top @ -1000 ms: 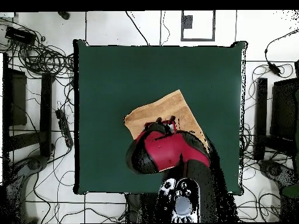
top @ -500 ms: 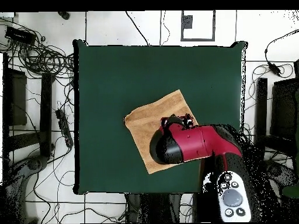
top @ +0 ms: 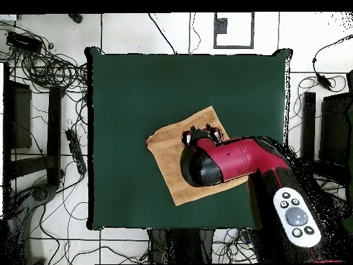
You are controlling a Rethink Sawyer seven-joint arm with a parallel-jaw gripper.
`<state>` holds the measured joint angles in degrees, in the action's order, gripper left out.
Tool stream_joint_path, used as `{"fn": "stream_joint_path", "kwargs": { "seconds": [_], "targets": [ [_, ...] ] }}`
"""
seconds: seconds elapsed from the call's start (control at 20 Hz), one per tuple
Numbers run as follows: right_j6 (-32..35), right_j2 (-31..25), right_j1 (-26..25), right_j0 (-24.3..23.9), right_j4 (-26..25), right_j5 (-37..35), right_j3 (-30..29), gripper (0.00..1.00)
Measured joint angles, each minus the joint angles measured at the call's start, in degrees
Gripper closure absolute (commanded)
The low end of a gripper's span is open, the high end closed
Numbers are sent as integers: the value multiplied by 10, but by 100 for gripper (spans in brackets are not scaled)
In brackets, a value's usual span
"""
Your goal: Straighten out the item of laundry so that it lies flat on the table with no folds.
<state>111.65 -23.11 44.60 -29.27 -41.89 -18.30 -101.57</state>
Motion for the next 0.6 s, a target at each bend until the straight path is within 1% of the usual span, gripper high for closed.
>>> {"fn": "stream_joint_path", "kwargs": {
  "seconds": [0.15, 0.25, 0.6],
  "targets": [
    [0, -15, -4, -10, -8, 1, -3, 100],
    [0, -34, -10, -21, -26, 1, -6, 100],
    [0, -56, -13, -19, -69, 1, -8, 100]
  ]
}}
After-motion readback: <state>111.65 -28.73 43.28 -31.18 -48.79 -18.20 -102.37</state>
